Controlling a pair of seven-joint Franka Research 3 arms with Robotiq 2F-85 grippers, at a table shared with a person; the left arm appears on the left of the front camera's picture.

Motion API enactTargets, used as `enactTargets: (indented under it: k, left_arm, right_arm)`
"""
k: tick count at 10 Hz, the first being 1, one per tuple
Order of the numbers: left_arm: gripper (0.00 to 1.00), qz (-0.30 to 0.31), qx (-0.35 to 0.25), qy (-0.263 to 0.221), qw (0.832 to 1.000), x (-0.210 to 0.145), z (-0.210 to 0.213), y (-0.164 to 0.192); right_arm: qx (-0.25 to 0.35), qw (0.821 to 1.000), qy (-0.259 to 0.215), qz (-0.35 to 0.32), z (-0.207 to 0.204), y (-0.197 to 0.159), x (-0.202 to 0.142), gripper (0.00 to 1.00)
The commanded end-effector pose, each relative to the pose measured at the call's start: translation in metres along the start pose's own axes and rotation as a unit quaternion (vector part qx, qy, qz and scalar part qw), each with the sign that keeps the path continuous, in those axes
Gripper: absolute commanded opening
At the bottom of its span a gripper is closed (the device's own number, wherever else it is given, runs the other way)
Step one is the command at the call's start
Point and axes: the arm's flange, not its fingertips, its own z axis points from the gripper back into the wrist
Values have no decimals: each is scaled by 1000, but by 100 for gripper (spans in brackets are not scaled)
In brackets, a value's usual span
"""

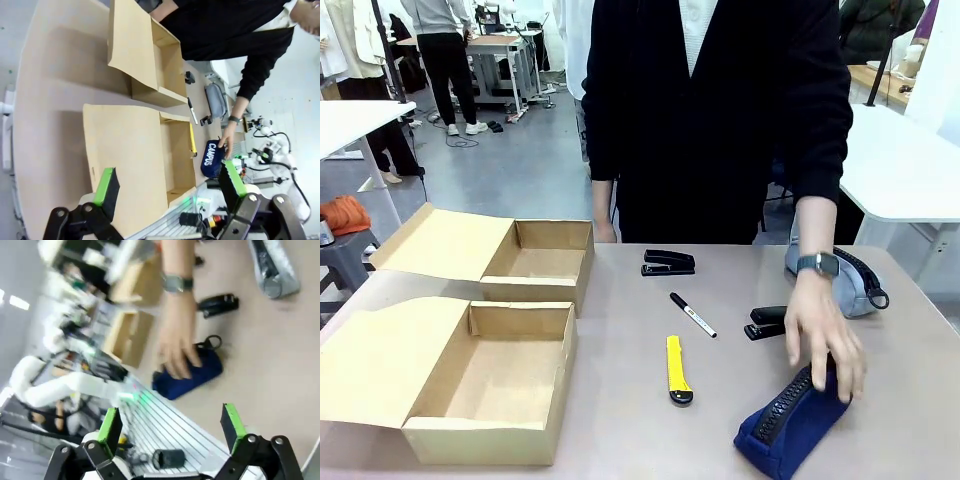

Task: Place items inside the box.
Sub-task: Pick up a Pencil pouch or Stapler and place it inside the Mailer Box closest to the robot.

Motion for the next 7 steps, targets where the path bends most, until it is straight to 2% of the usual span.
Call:
enactTargets:
  k: [1,2,7]
  left_arm:
    - [100,-10,-11,-5,1000,2,0,-1]
    - [100,-10,-11,-5,1000,2,0,-1]
    - [100,-10,-11,-5,1000,2,0,-1]
  right_arm:
    - [101,987,-121,2,85,-43,-22,100]
    - [0,1000,0,0,0,0,0,100]
    - [0,1000,0,0,0,0,0,100]
